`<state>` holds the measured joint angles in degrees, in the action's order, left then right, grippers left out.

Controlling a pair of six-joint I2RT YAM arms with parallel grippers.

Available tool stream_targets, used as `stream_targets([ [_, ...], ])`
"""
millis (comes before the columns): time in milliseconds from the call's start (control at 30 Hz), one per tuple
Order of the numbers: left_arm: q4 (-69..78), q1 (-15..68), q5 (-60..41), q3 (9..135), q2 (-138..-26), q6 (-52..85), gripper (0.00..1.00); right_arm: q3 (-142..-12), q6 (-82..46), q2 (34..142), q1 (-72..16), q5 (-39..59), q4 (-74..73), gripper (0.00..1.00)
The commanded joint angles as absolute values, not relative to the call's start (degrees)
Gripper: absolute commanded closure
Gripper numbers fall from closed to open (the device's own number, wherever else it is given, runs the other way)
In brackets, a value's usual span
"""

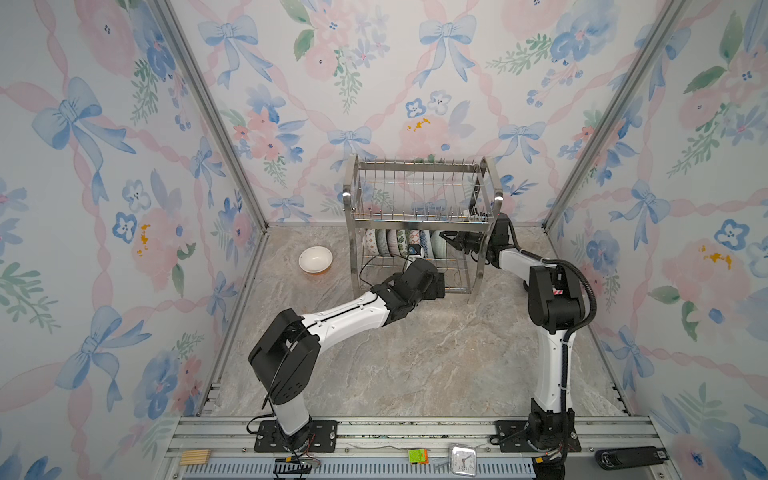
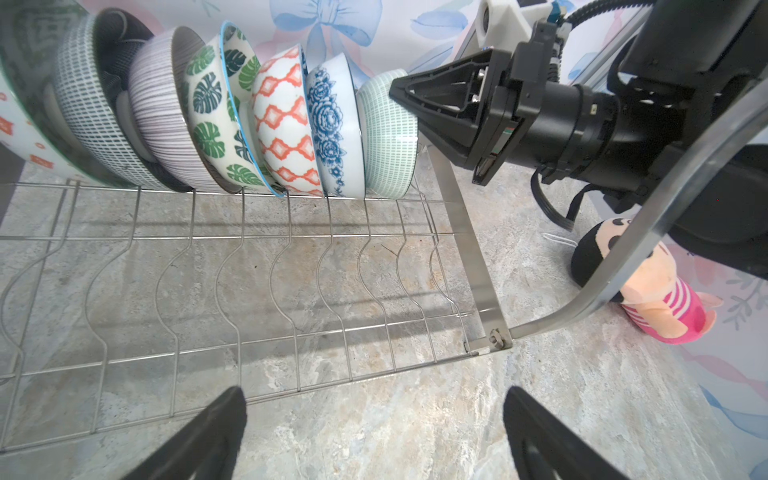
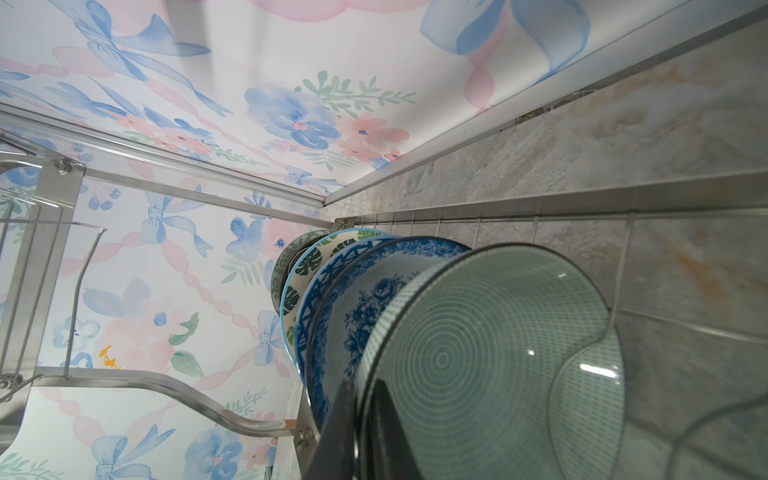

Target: Load the bowls into the dish rack

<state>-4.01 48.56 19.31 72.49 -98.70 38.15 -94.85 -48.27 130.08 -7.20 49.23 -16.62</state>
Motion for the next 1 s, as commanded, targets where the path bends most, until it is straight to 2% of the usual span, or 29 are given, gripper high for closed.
stream_targets([
  [0,-4.42,48.16,20.35,71.63,-96.73,38.7,0.02,-96.15,-46.77,128.86,-8.92,48.01,-11.3,0.86],
  [967,-4.64,48.16,20.36,71.63,-96.48,38.46,0.02,-94.63,-46.62,125.74,-7.17,48.6,-11.58,0.65],
])
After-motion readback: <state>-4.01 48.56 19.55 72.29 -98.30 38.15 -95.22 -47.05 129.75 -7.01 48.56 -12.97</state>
